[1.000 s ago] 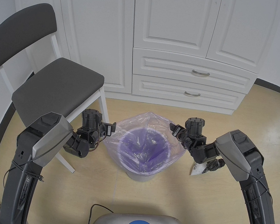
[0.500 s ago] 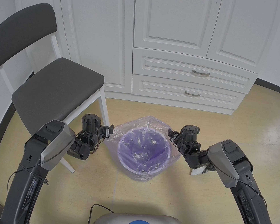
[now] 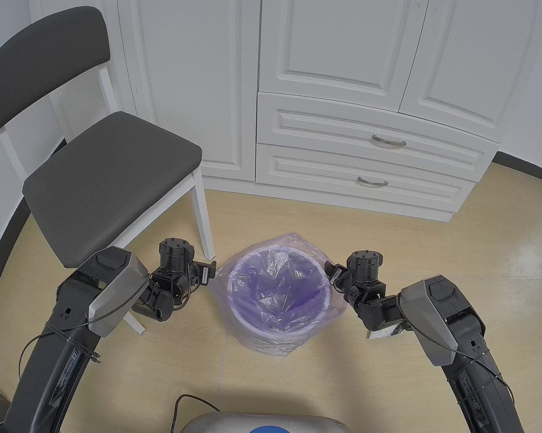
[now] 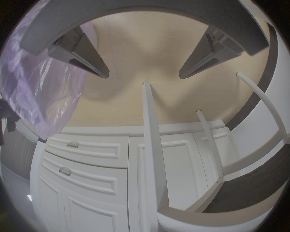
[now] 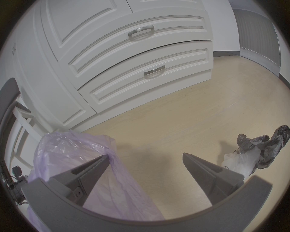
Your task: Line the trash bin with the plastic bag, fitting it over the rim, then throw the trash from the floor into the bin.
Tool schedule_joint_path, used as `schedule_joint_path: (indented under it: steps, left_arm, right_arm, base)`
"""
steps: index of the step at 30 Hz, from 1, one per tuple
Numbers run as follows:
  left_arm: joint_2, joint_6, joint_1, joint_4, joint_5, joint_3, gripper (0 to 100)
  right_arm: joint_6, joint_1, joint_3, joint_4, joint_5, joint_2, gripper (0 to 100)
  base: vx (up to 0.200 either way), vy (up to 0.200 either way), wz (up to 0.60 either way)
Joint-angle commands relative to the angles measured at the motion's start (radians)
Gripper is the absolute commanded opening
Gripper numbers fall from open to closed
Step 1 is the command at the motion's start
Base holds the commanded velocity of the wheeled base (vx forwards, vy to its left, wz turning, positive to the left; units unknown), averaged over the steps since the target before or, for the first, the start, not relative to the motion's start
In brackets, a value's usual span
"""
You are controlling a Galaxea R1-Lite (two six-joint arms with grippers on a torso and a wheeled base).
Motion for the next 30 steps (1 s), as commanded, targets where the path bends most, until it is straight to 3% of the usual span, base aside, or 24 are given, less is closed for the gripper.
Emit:
schedule_joint_path:
  steps: [1,8,12,19,24,27,29,30]
  left_arm:
    - [0.025,0.016,0.011,0.005,0.000,0.002,100]
    - [0.023,0.041,0.026,0.054,-0.005,0.026,100]
    - [0.019,0.044,0.031,0.066,-0.005,0.034,100]
    - [-0.018,0.046,0.040,0.051,-0.009,0.066,100]
    - [-0.156,0.047,0.039,0.046,-0.058,0.237,100]
    - [-0.273,0.101,0.037,0.036,-0.160,0.445,100]
    - [-0.296,0.119,0.037,0.003,-0.176,0.516,100]
    - [-0.308,0.133,0.039,-0.081,-0.181,0.591,100]
  right_arm:
    - [-0.013,-0.004,-0.001,0.003,-0.004,0.009,100]
    - [-0.062,-0.012,-0.003,0.077,-0.028,0.014,100]
    - [-0.063,-0.016,-0.021,0.148,-0.050,0.014,100]
    - [-0.043,-0.010,-0.006,0.149,-0.054,-0.042,100]
    - [-0.045,0.005,0.117,0.143,-0.048,-0.158,100]
    - [-0.075,0.013,0.243,0.138,-0.042,-0.253,100]
    - [-0.100,0.013,0.281,0.126,-0.039,-0.278,100]
    - [-0.132,0.011,0.324,0.088,-0.025,-0.296,100]
  base:
    - [0.000,0.000,0.00]
    - [0.000,0.000,0.00]
    - [0.000,0.000,0.00]
    - [0.000,0.000,0.00]
    - [0.000,0.000,0.00]
    - [0.000,0.000,0.00]
    - [0.000,0.000,0.00]
    - [0.000,0.000,0.00]
